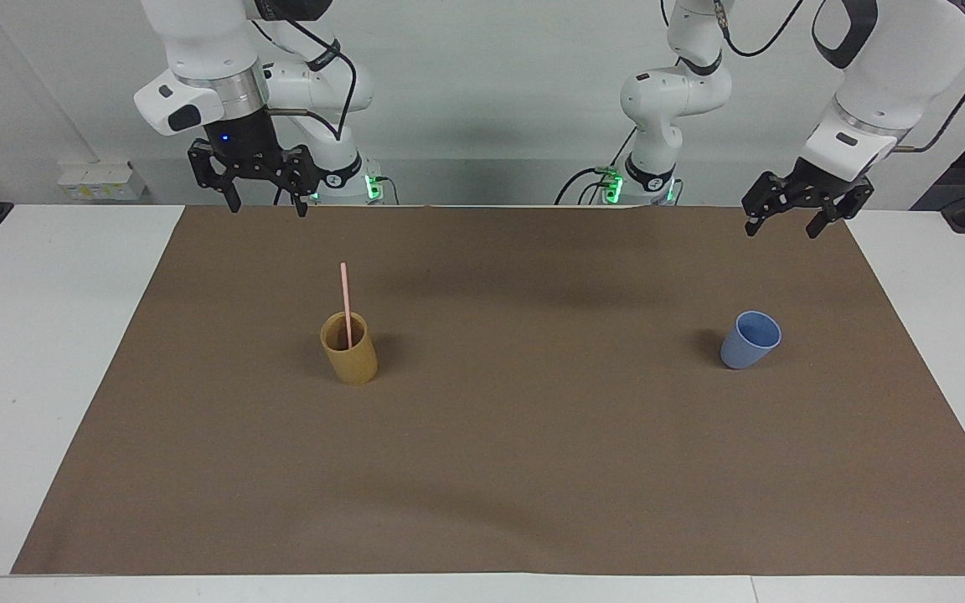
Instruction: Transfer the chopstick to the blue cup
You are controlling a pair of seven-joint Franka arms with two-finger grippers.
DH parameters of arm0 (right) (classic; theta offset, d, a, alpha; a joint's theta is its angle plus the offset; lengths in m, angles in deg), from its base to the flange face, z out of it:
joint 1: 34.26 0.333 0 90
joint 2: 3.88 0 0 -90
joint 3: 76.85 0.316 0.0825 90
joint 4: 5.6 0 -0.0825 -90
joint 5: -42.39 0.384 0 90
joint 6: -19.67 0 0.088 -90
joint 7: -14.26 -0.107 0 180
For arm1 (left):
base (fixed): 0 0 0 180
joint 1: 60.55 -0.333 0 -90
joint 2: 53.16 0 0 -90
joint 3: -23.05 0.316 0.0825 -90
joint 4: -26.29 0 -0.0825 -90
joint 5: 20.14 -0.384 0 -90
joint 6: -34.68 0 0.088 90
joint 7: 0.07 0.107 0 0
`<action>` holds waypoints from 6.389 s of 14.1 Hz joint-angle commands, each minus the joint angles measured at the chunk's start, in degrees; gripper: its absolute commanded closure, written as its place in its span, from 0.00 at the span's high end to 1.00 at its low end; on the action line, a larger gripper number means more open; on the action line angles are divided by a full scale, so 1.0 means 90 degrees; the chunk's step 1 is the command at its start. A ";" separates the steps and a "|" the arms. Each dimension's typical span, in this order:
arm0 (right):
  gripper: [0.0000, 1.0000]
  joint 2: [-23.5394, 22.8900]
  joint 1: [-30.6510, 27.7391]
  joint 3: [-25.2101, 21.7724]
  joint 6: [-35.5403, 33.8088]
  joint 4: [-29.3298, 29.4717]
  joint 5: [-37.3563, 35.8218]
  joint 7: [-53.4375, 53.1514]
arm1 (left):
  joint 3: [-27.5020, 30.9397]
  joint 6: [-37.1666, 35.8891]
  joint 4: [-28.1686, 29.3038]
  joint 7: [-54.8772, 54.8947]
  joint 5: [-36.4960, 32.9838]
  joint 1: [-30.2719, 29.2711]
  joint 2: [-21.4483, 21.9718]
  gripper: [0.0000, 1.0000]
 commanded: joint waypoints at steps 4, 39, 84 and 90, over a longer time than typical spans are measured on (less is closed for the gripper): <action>1.00 0.0167 -0.0099 0.0019 0.0143 -0.0197 0.0171 0.0192 | 0.0961 -0.0159 -0.0182 -0.0101 -0.0170 0.1206 -0.0159 1.00; 1.00 0.0157 -0.0099 0.0019 0.0133 -0.0167 0.0171 0.0182 | 0.1421 0.3156 0.2823 0.0971 -0.0170 0.0594 0.0105 1.00; 1.00 0.0148 -0.0108 0.0019 0.0162 -0.0187 0.0161 0.0172 | 0.1343 0.4137 0.2337 -0.3060 -0.0092 0.3962 -0.1409 0.00; 1.00 0.0060 -0.0020 0.0029 0.0279 -0.0177 0.0152 0.0153 | 0.1343 0.4089 0.2328 -0.3118 -0.0092 0.4050 -0.1399 0.86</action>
